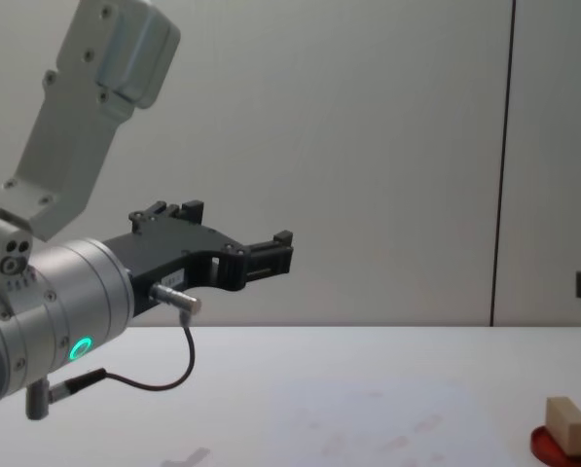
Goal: Use the one hand to pick up the stamp and affix it onto the A4 paper.
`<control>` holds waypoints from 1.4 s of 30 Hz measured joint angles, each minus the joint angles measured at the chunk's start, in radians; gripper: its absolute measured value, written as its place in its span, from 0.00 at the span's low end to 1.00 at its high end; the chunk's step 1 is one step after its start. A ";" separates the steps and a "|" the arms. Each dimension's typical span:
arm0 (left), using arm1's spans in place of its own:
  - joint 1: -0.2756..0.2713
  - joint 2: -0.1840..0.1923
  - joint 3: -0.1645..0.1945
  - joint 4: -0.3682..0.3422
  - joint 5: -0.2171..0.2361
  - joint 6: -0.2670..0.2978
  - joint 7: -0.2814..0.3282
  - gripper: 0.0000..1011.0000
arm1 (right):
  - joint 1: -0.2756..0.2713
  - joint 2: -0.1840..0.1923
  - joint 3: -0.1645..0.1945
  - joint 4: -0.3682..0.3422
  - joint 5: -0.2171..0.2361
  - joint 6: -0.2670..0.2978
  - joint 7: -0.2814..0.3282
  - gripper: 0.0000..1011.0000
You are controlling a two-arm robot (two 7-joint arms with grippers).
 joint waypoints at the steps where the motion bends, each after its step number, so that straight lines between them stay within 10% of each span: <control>1: 0.000 0.000 0.000 0.000 0.000 0.000 0.000 0.99 | 0.003 -0.002 0.000 0.001 0.000 0.006 0.000 0.99; 42: 0.000 0.000 0.000 0.000 0.000 0.000 0.000 0.99 | 0.113 -0.101 -0.014 0.142 0.040 0.206 -0.036 0.99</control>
